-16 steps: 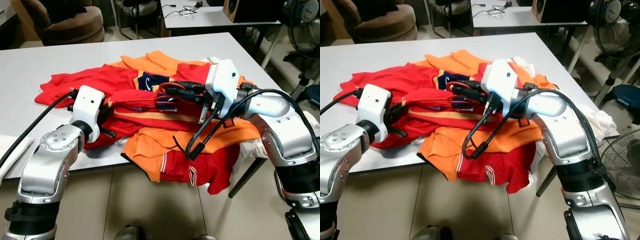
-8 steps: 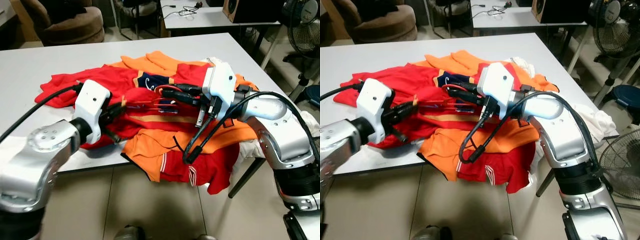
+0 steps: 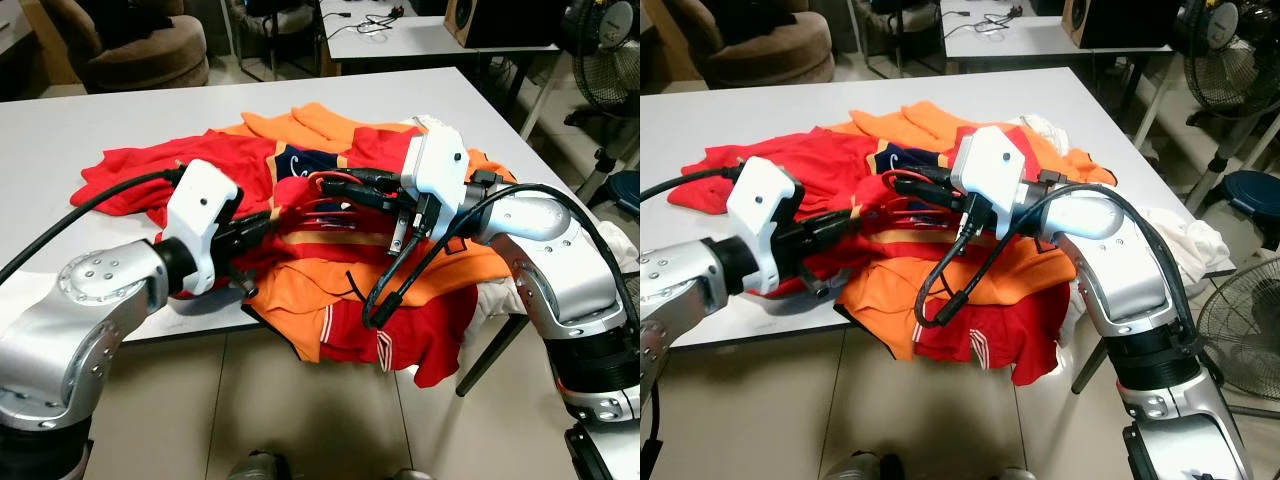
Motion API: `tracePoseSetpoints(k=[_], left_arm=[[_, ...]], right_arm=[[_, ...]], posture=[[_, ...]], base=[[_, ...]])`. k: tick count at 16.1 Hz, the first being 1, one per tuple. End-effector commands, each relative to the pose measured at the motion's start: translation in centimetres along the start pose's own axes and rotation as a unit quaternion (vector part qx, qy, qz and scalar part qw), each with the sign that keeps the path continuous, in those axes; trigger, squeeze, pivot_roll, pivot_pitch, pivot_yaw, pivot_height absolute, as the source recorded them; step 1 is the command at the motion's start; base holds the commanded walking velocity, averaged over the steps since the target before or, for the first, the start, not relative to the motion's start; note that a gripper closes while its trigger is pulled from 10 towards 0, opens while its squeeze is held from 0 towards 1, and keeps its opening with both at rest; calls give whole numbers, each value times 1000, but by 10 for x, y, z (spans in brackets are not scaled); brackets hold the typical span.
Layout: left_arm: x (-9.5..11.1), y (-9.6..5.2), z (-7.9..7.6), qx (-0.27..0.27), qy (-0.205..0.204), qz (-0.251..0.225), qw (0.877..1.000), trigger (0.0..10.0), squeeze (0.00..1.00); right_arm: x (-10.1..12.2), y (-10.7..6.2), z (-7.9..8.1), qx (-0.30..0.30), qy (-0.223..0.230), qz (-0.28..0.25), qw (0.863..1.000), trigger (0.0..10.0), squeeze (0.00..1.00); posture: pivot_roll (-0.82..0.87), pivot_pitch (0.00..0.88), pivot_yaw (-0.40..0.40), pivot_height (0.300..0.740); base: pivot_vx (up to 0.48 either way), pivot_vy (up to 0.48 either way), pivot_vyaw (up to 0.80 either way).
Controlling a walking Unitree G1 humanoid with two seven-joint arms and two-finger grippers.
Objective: Hang hanger
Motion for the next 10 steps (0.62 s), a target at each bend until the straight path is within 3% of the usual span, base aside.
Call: tracePoseSetpoints(k=[1,2,3,7,10], left_arm=[[4,1,3,7,8,-8,1000,10000,0],[7,-1,7,15,5,-17,1000,10000,404],[10,-4,13,22,1,-24,999,10000,1000],[21,-14,13,-7,15,-43,999,10000,1000],[11,-17,10,-19,33,-16,999,10000,1000]], right_arm=[[2,0,0,1,-6,-2,1000,0,0],[2,0,0,1,-6,-2,1000,0,0],[2,-1,0,1,-6,-1,1000,0,0],[2,-2,0,2,-5,-1,1000,0,0],[2,-1,0,3,-4,-2,1000,0,0]], posture=[[-151,43,59,740],[-152,42,60,740],[-151,43,58,740],[-145,44,53,740],[-145,43,57,740]], base=[[0,0,0],[0,0,0],[0,0,0],[0,0,0],[0,0,0]])
Point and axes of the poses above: a point about 5 cm out from each wrist's last joint towards the gripper, its own y axis pointing out of the wrist towards the gripper, its own x axis along the axis of the wrist's last joint, z = x × y, the point moved 5 cm from there along y, pointing out of the wrist towards the gripper, and after that the axes turned 7 degrees about y, right-handed, at the moved point
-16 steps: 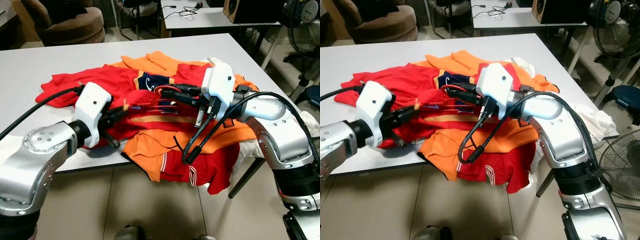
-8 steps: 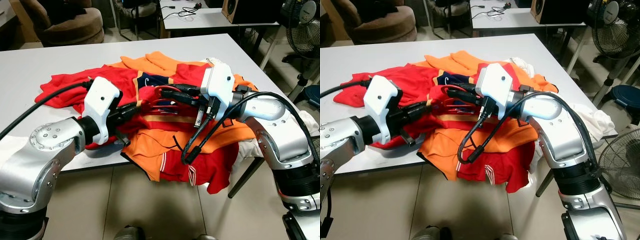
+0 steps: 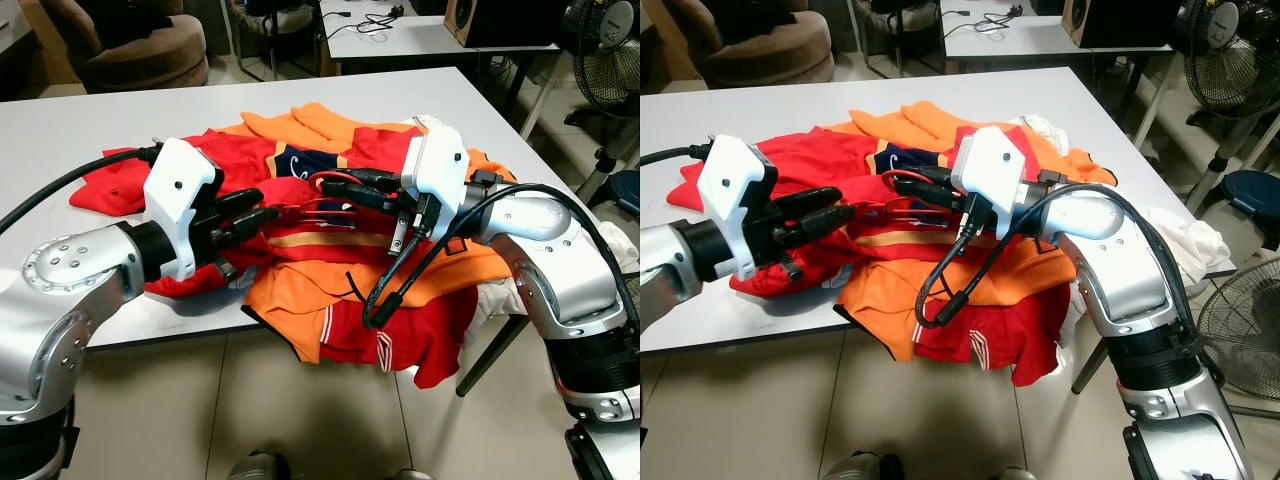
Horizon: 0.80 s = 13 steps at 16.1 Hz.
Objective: Hang hanger
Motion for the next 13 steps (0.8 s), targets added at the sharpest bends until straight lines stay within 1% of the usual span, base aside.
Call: tracePoseSetpoints(k=[1,2,3,4,5,6,7,8,9,10,11,12,13], left_arm=[[-5,0,2,6,14,15,1000,10000,1000],[-5,0,4,10,16,17,1000,10000,1000],[0,4,14,29,37,3,999,10000,1000],[13,11,26,43,55,-32,997,10000,1000],[20,14,27,36,59,-53,996,10000,1000],[37,21,18,-2,44,-108,993,10000,482],[48,28,2,-49,55,-139,988,10000,0],[54,33,-10,-90,71,-153,982,10000,0],[55,35,-15,-111,69,-155,979,10000,0],[53,37,-21,-147,65,-153,975,10000,0],[46,39,-23,-169,66,-141,973,10000,0],[39,41,-22,-169,79,-125,974,10000,0],[31,44,-17,-157,87,-117,977,10000,0]], right_arm=[[2,0,0,2,-4,-3,1000,0,0],[2,0,0,2,-4,-4,1000,0,0],[2,-1,0,2,-2,-4,1000,0,0],[2,-2,-1,2,3,-6,1000,0,0],[2,-2,-2,3,6,-8,1000,0,0],[7,-4,-3,6,25,-24,999,0,0],[14,-7,-3,17,45,-38,998,0,0],[17,-12,-3,29,62,-46,997,0,0],[18,-14,-3,34,68,-47,996,0,0],[19,-17,-3,41,79,-48,995,0,0],[19,-20,-4,42,86,-49,994,0,0],[20,-23,-5,41,88,-49,994,0,0],[20,-27,-8,36,91,-47,994,0,0]], posture=[[-146,41,56,740],[-146,41,56,740],[-145,41,51,740],[-142,39,47,740],[-141,37,43,740],[-144,38,46,740],[-148,37,48,740],[-155,39,54,740],[-156,38,56,740],[-161,38,60,740],[-164,36,61,740],[-167,37,66,740],[-171,37,68,740]], base=[[0,0,0],[0,0,0],[0,0,0],[0,0,0],[0,0,0],[0,0,0],[0,0,0],[0,0,0],[0,0,0],[0,0,0],[0,0,0],[0,0,0],[0,0,0]])
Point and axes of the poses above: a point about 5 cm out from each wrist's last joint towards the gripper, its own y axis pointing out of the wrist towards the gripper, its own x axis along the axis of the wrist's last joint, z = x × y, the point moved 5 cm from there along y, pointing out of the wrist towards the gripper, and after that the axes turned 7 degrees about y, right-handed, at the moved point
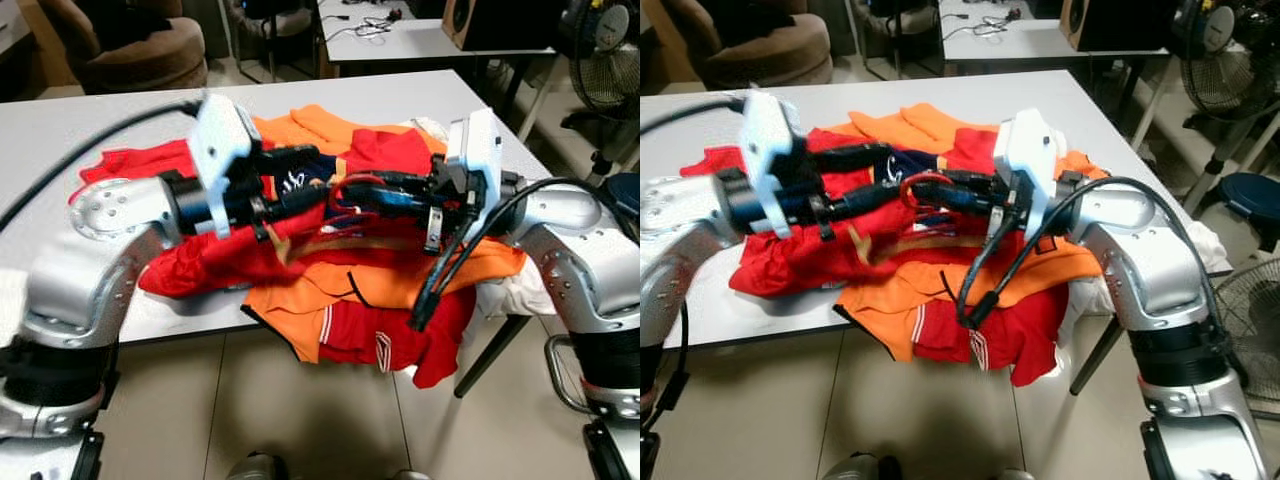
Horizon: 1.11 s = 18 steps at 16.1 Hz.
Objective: Hang hanger
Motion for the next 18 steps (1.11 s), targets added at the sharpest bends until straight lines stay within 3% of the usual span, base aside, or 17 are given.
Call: tracePoseSetpoints(k=[1,6,8,10,11,15,18], left_arm=[[-8,3,-6,-21,0,17,1000,10000,0],[-16,-2,-6,-27,-27,23,999,10000,0],[-21,-16,-8,-55,-86,29,994,10000,0],[-18,-17,-12,-67,-105,18,992,10000,0],[-16,-14,-13,-63,-105,10,992,10000,0],[-10,22,-24,-48,-82,-38,995,10000,0],[-14,33,-39,-86,-94,-36,991,10000,0]], right_arm=[[17,-4,0,-2,-18,-28,999,0,0],[13,-7,-6,-22,-26,-12,999,0,0],[12,-8,-16,-49,-38,-6,998,0,0],[12,-8,-18,-54,-41,-8,998,0,0],[13,-7,-18,-53,-41,-10,998,0,0],[13,-4,-14,-44,-39,-16,998,0,0],[13,-3,-12,-38,-38,-17,998,0,0]], posture=[[-172,38,70,740],[-171,43,68,740],[-169,43,65,740],[-166,44,63,740],[-166,43,61,740],[-165,45,56,740],[-170,46,61,740]], base=[[0,0,0],[0,0,0],[0,0,0],[0,0,0],[0,0,0],[0,0,0],[0,0,0]])
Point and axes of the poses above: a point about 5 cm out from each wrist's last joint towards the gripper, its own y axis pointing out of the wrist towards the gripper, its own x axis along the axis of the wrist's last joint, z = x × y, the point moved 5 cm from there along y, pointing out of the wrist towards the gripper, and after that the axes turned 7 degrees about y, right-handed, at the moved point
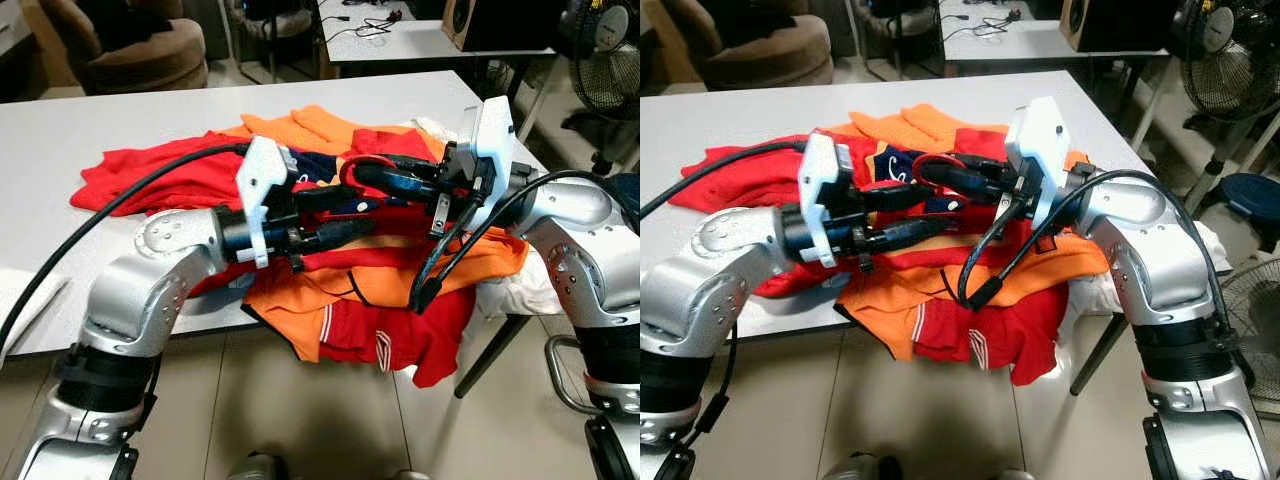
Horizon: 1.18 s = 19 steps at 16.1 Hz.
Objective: Hang hanger
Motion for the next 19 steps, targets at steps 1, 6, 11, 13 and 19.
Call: tracePoseSetpoints(k=[1,6,11,13,19], left_arm=[[-4,10,1,0,23,11,1000,10000,0],[0,9,24,46,38,3,998,10000,0],[-6,-29,26,-1,31,42,999,10000,0],[4,-34,38,26,26,22,999,10000,0],[-1,-9,29,6,19,2,1000,10000,0]], right_arm=[[11,1,2,7,-18,-13,1000,0,0],[10,2,6,14,-19,-11,1000,0,0],[10,0,7,16,-16,-8,1000,0,0],[10,0,8,19,-14,-8,1000,0,0],[8,2,14,33,-6,-8,999,0,0]], posture=[[-171,46,63,740],[-176,51,68,740],[-177,55,70,740],[-175,55,68,740],[-176,54,64,740]], base=[[0,0,0],[0,0,0],[0,0,0],[0,0,0],[0,0,0]])
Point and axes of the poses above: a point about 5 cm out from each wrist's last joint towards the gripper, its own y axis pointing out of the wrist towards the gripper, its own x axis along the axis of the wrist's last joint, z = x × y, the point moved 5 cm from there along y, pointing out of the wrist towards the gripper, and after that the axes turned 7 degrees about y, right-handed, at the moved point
